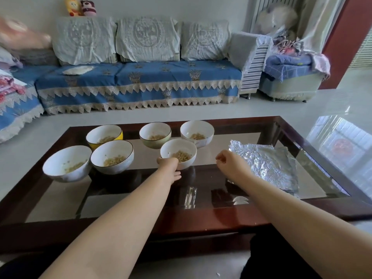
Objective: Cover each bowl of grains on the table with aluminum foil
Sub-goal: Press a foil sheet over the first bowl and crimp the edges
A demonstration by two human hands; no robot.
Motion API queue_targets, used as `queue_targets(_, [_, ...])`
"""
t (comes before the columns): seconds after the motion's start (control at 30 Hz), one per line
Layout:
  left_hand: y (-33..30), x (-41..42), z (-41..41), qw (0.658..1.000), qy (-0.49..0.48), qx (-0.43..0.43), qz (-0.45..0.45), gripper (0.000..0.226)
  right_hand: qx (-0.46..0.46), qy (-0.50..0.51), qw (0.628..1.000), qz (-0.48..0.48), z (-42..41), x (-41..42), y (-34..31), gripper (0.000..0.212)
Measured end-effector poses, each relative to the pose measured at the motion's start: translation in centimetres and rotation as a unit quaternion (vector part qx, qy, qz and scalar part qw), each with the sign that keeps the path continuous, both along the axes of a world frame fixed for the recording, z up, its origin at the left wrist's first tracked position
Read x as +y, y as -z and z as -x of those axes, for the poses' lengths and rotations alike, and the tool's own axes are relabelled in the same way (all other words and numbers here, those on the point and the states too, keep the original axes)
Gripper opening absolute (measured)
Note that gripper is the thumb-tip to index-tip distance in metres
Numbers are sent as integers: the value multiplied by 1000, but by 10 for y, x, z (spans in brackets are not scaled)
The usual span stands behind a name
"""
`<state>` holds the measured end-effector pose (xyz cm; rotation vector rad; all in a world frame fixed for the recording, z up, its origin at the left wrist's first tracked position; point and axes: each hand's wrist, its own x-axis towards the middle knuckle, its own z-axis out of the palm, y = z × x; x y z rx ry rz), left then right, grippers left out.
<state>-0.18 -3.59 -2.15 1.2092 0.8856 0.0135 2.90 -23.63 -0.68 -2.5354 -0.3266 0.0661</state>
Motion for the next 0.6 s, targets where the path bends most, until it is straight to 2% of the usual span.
queue_targets(0.13, [11,-2,-6,999,-5,1,-34,62,-39,9,980,193,-12,-32,25,58])
queue_targets(0.23, [11,-2,3,996,39,19,-74,60,22,15,975,221,-18,-44,37,98])
queue_targets(0.3, [10,-1,17,992,86,31,-91,58,58,5,971,230,-19,-45,38,111])
queue_targets(0.47, [4,6,50,978,179,51,-97,47,77,-22,968,239,-14,-41,42,115])
queue_targets(0.6, [0,14,69,962,240,68,-110,48,73,-30,972,222,-3,-36,44,105])
